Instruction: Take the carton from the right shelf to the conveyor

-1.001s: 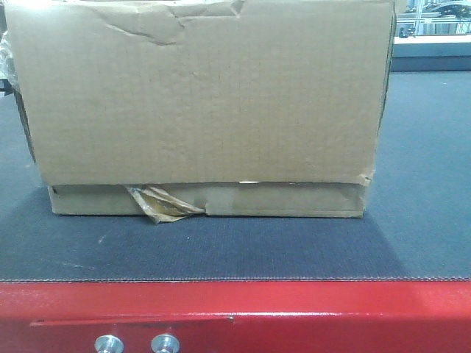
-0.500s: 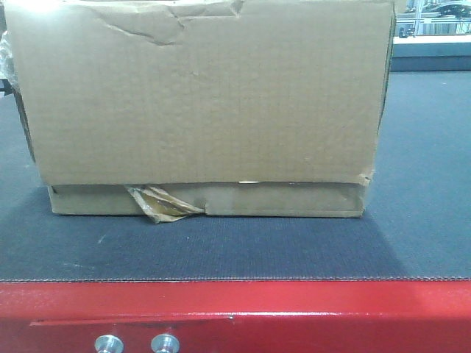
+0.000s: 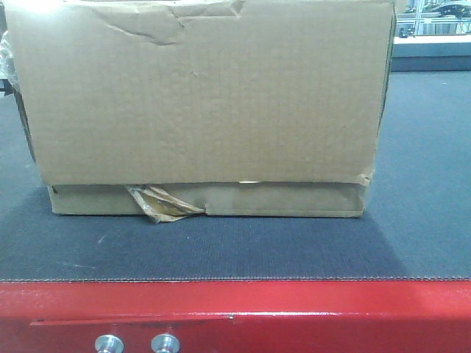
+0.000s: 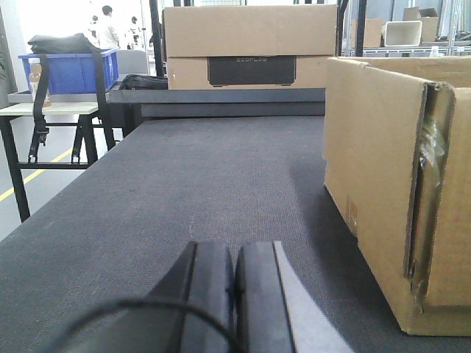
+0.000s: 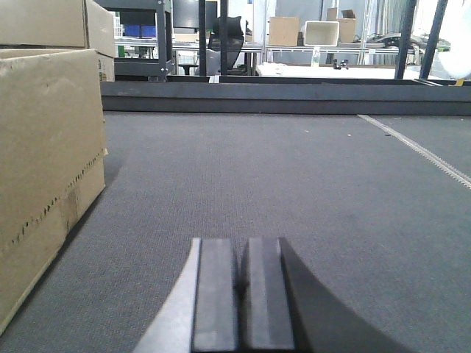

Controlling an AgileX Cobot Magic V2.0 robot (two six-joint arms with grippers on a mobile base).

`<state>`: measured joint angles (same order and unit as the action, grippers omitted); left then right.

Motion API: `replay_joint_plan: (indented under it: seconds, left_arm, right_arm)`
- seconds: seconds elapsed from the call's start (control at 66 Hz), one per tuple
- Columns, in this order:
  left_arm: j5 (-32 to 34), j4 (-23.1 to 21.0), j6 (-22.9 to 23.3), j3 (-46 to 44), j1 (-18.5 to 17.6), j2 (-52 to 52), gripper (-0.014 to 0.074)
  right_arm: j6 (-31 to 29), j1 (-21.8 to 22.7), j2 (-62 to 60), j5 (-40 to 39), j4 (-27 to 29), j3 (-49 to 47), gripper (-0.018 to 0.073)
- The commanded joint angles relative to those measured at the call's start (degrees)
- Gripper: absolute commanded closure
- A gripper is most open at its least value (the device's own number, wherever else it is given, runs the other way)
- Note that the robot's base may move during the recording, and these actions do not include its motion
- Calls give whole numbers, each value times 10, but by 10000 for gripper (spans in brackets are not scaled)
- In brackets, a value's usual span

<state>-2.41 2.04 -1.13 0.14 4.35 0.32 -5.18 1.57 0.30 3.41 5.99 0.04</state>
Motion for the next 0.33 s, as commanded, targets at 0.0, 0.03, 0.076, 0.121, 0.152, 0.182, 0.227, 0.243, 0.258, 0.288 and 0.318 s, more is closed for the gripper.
replay_joint_plan:
  seconds: [0.0, 0.03, 0.076, 0.121, 0.152, 0.182, 0.227, 0.243, 0.258, 0.288, 0.318]
  left_arm:
    - [6, -3, -2, -1, 0, -3, 582]
    - [6, -3, -2, -1, 0, -3, 582]
    - [6, -3, -2, -1, 0, -3, 582]
    - [6, -3, -2, -1, 0, -3, 582]
    - [6, -3, -2, -1, 0, -3, 582]
    - [6, -3, -2, -1, 0, -3, 582]
    - [6, -3, -2, -1, 0, -3, 582]
    - [6, -3, -2, -1, 0, -3, 582]
    - [6, -3, -2, -1, 0, -3, 582]
    - [6, -3, -2, -1, 0, -3, 582]
    - [6, -3, -2, -1, 0, -3, 582]
  right_arm:
    - [-6, 1, -3, -10, 1, 0, 625]
    - [-6, 1, -3, -10, 1, 0, 625]
    - [-6, 1, -3, -10, 1, 0, 625]
    - [-6, 1, -3, -10, 1, 0, 625]
    - [-6, 1, -3, -10, 1, 0, 625]
    - [-6, 1, -3, -10, 1, 0, 625]
    - [-6, 1, -3, -10, 1, 0, 625]
    - [-6, 1, -3, -10, 1, 0, 625]
    - [-6, 1, -3, -10, 1, 0, 625]
    - [-6, 1, -3, -10, 1, 0, 625]
    - [-6, 1, -3, -10, 1, 0, 625]
